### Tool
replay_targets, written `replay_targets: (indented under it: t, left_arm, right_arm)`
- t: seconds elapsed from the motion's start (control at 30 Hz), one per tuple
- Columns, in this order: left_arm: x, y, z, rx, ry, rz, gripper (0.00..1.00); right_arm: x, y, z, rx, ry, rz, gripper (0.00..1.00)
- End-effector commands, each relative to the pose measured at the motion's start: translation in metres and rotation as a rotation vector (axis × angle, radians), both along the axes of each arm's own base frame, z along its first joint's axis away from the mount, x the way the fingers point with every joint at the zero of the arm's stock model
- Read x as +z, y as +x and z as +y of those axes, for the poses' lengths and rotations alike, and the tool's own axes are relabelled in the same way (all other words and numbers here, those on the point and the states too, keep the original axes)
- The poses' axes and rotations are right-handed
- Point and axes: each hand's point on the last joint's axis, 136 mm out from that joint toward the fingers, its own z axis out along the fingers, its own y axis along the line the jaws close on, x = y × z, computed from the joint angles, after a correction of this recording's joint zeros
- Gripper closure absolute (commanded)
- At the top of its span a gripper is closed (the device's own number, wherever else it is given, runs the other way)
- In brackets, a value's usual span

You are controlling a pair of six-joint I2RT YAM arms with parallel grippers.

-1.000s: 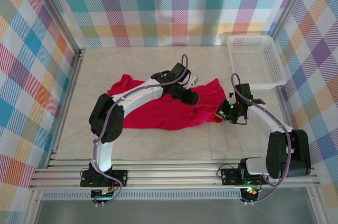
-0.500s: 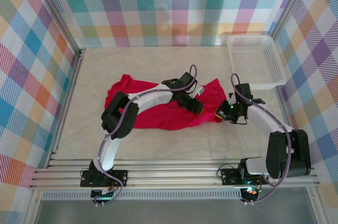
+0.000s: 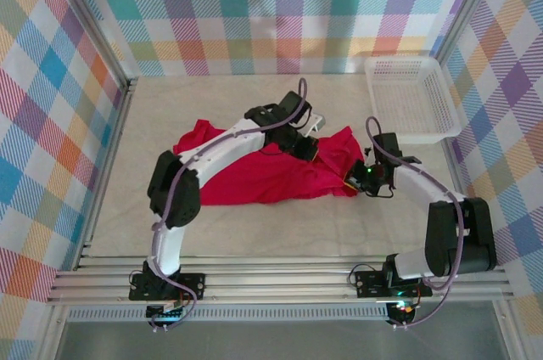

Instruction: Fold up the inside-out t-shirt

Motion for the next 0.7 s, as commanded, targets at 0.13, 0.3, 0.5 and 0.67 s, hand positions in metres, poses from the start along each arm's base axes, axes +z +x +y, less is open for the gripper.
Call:
replay_targets:
  t: [0.13, 0.3, 0.5, 0.67]
  left_arm:
    - [0.052, -0.016, 0.006, 0.026, -0.168, 0.006, 1.00]
    - [0.018, -0.018, -0.005, 0.062, -0.216, 0.120, 1.00]
    - [-0.008, -0.012, -0.006, 0.142, -0.199, 0.184, 1.00]
    - [-0.014, -0.008, -0.006, 0.172, -0.183, 0.205, 1.00]
  right_arm:
    - [-0.022, -0.013, -0.021, -0.020, -0.113, 0.089, 1.00]
    - [0.020, -0.015, 0.003, 0.035, -0.040, 0.018, 0.82]
    - [0.067, -0.017, 0.047, 0.048, 0.142, -0.128, 0.82]
    - [0.074, -0.004, 0.094, 0.061, 0.261, -0.179, 0.87]
